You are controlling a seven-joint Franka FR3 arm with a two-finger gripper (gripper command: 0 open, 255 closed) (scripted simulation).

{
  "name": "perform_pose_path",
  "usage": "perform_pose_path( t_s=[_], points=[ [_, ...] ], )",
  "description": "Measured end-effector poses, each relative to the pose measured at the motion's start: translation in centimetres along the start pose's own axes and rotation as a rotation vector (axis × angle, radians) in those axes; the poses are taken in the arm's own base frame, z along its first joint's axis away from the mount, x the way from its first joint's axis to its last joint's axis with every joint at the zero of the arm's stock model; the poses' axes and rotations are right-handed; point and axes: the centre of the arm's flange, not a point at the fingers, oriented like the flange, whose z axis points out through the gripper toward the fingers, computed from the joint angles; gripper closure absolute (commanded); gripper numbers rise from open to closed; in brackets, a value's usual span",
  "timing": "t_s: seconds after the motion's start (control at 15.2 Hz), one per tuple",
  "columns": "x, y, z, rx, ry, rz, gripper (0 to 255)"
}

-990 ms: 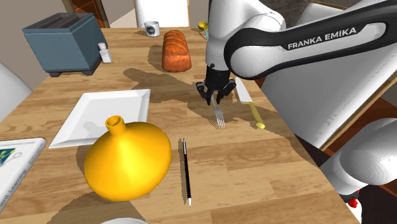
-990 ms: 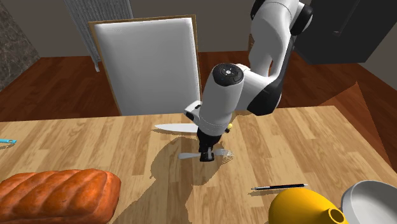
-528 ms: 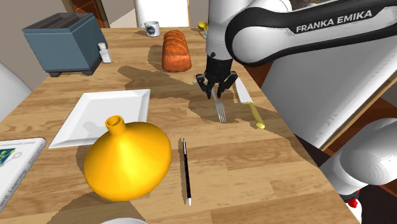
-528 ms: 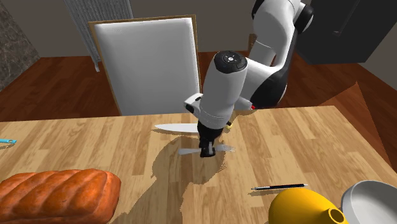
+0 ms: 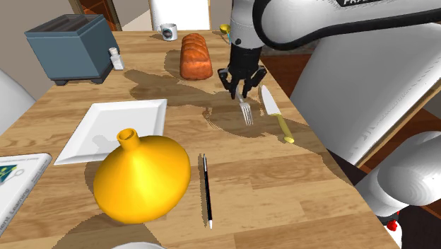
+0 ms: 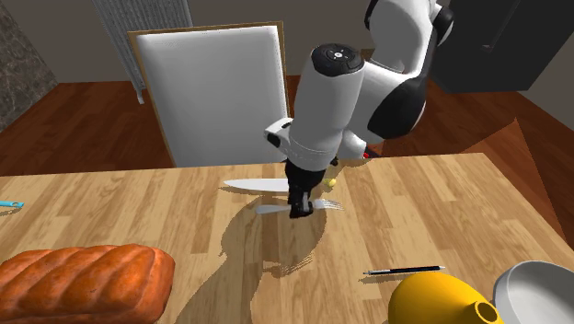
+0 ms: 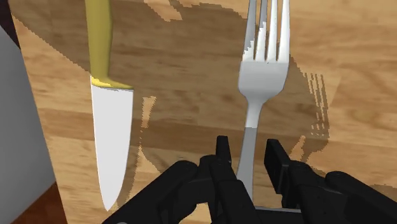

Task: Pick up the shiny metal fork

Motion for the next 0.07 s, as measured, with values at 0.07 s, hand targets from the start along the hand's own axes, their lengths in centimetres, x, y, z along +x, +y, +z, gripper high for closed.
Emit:
perform_pose_path(
  t_s=[0.07],
  points=[
    [0.04, 0.04, -0.28, 0.0, 0.0, 0.0, 255]
  ],
)
